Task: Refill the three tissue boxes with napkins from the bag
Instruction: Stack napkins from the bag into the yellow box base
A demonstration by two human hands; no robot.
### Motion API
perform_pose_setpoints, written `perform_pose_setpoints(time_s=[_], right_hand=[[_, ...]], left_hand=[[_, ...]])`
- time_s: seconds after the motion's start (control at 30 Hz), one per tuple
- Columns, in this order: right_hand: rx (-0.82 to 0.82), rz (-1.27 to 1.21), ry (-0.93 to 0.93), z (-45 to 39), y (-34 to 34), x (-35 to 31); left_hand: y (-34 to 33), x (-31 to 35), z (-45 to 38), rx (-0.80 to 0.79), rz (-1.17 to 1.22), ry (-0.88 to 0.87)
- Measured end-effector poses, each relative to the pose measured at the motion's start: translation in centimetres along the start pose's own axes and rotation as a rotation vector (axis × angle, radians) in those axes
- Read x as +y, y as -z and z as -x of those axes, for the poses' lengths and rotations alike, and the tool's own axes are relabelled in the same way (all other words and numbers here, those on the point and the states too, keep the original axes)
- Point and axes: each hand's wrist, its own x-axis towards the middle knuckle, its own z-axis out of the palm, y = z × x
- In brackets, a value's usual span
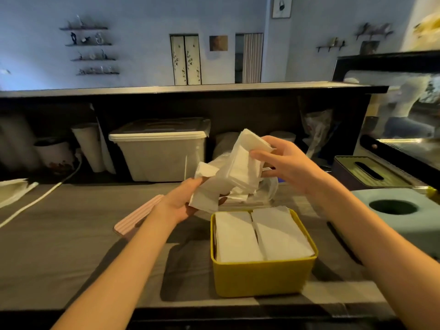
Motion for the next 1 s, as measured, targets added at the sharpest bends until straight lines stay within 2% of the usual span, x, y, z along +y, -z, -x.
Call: perform_pose_setpoints(time_s=[0.17, 0.37, 0.53, 0.67, 0.87, 1.0], right_hand=[[0.034, 0.008, 0.023, 0.8, -1.1, -1.8], [0.192, -0.009, 0.003, 0.6, -0.9, -3.1], [0.344, 0.024, 0.008, 0.0, -1.1, -3.8], [0.244, 0.036, -0.005, 0.5, -1.8, -4.4], [0.022, -0.004, -0.158, 2.3, -2.3, -5.0], [-0.029, -0.062, -0.247, 3.1, -2.5, -5.2]], left_hand=[[-0.8, 1.0, 2.8, 0.043, 0.136, -0.016], [-0.9, 2.2, 4.6, 0.289, 0.206, -0.072], [-2.2, 2.4, 5.7, 0.221, 0.197, -0.076], [-3.7, 1.4, 6.2, 0.079, 0.258, -0.021], [-4.2, 0.2, 5.2, 0.027, 0.288, -0.048], [-4.6, -0.6, 5.0, 0.026, 0.216, -0.054]])
